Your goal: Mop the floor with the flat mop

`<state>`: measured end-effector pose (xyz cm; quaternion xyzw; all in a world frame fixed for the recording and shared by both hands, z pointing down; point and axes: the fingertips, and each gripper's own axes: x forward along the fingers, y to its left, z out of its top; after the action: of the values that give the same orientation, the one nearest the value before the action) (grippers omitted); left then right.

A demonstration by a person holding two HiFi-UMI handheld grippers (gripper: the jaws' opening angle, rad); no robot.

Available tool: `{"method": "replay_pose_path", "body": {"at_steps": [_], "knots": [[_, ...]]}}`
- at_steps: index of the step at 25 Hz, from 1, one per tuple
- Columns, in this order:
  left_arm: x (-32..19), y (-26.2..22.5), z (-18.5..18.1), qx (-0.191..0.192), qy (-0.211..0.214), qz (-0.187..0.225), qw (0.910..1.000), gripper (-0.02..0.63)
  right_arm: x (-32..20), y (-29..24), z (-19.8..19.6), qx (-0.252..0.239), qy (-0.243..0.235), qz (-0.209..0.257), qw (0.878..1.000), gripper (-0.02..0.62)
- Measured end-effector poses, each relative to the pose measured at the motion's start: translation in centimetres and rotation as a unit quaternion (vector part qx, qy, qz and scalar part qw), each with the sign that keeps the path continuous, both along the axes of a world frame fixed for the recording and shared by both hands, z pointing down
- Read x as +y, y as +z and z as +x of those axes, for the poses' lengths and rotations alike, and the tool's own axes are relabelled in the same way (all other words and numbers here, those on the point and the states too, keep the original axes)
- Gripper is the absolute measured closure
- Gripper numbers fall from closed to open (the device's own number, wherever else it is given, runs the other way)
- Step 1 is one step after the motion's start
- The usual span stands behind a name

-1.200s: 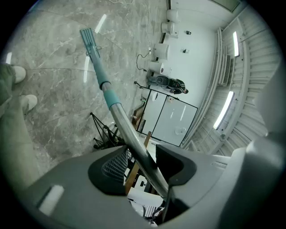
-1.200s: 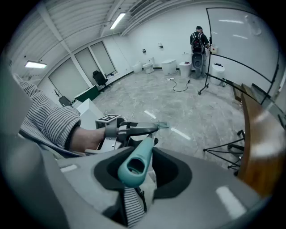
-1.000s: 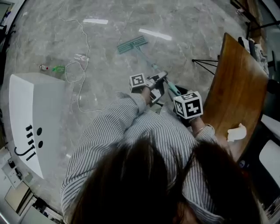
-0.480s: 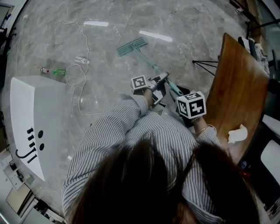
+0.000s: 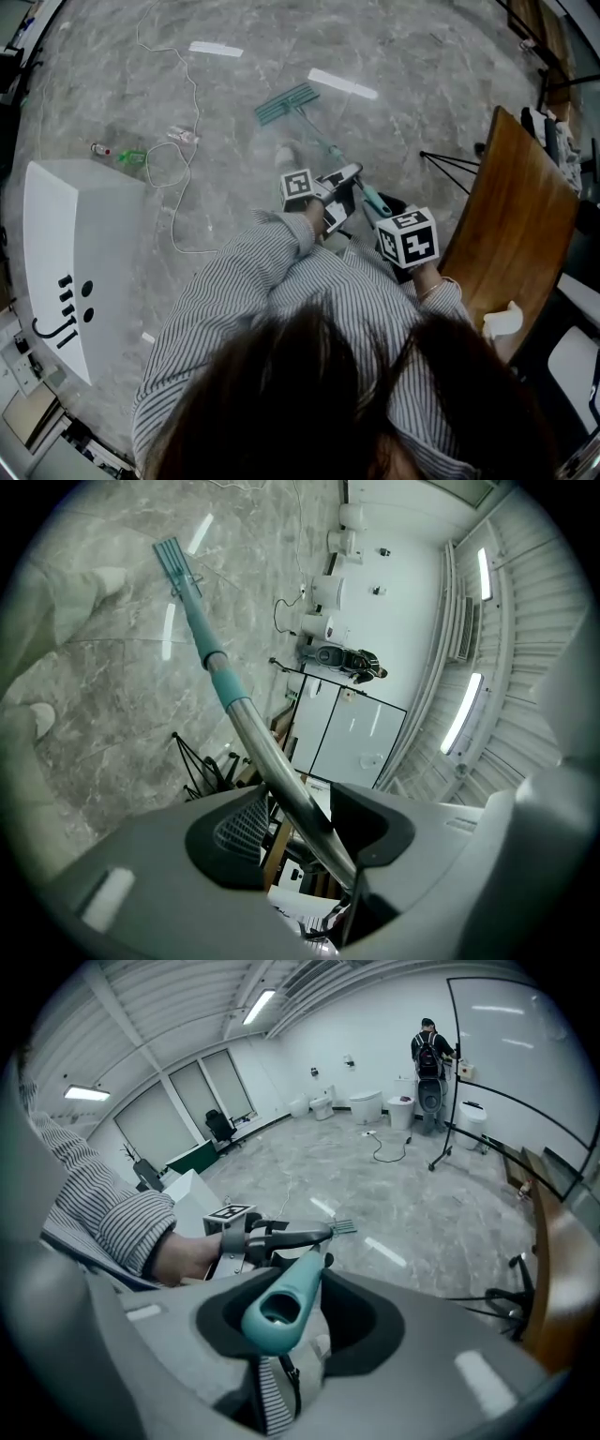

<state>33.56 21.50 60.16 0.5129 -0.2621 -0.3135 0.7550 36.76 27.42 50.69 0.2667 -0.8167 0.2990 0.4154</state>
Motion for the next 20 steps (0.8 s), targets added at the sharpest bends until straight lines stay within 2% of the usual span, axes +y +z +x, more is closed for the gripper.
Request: {"method": "replay_pose_path", "body": {"at_steps": [4, 7, 10, 14, 20], "knots": [[-3.9, -0.5, -3.4, 0.016, 0.014, -0.006, 0.9998, 0.397, -4.0, 0.4, -3.6, -0.004, 0.005, -0.005, 1.000, 0.466], [-7.6, 0.7, -7.6, -0.007, 0.027, 0.005, 0.9996, 0.397, -7.6, 0.6, -7.6, -0.007, 0.007, -0.010, 1.000, 0.466], [-11.4, 0.9, -12.2, -0.010, 0.031, -0.018, 0.9993, 0.399, -11.6, 0.8, -12.3, -0.004, 0.012, -0.011, 1.000, 0.466], [-17.1, 0.6, -18.8, -0.003, 0.021, -0.019, 0.9996, 0.400, -17.5, 0.6, -18.9, -0.003, 0.030, -0.004, 1.000, 0.474], [-25.6, 0.8, -28.9, 0.000, -0.025, -0.013, 0.9996, 0.402, -25.9, 0.9, -28.7, 0.011, 0.003, 0.009, 1.000, 0.474]]}}
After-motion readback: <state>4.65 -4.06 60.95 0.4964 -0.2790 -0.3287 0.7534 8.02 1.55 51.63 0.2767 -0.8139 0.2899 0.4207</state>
